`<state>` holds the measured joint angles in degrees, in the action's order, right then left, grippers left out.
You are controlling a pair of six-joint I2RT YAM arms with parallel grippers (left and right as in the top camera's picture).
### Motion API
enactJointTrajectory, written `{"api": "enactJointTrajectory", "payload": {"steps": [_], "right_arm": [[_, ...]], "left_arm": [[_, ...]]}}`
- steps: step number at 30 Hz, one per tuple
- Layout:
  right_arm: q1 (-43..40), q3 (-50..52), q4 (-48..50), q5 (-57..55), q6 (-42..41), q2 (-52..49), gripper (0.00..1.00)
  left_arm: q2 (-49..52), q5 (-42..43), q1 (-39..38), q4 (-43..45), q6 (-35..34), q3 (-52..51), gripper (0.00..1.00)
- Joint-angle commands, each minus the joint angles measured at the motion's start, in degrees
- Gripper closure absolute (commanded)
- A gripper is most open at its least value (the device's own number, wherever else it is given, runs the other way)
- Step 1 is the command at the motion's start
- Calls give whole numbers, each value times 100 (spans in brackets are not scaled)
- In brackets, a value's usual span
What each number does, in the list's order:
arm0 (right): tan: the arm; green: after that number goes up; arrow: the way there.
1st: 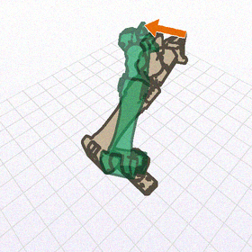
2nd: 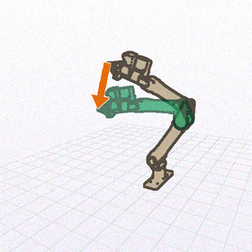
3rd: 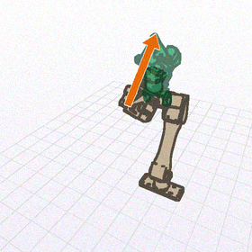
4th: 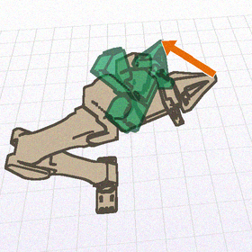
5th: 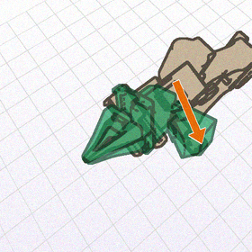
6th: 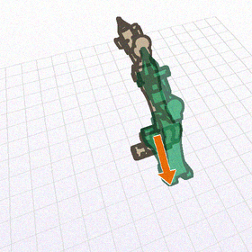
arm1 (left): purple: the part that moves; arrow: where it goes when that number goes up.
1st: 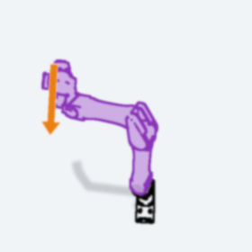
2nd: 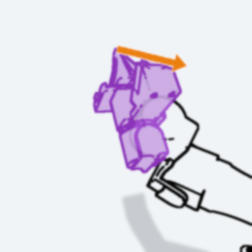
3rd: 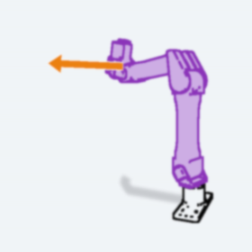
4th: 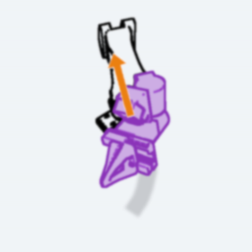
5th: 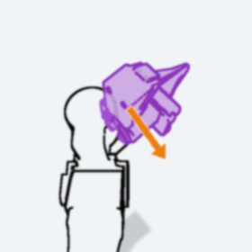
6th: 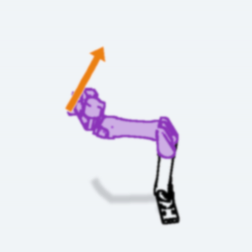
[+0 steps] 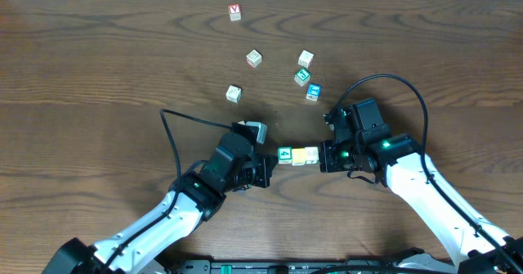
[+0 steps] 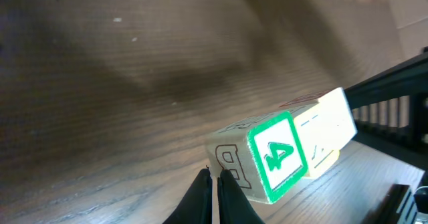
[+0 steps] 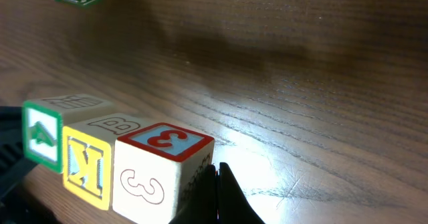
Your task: Lift 3 blocks
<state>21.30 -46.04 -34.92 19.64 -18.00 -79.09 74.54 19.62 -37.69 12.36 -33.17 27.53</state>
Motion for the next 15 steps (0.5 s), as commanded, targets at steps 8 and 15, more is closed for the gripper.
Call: {"api": "enactJointTrajectory", "payload": {"steps": [8,15], "right_arm": [[133,-203,42,763,140,90,99],[260,-210,68,761,310,90,99]], "left_arm": [[-210,442,-90,114,-162,59,93],[-210,442,-90,66,-162,59,93]]}}
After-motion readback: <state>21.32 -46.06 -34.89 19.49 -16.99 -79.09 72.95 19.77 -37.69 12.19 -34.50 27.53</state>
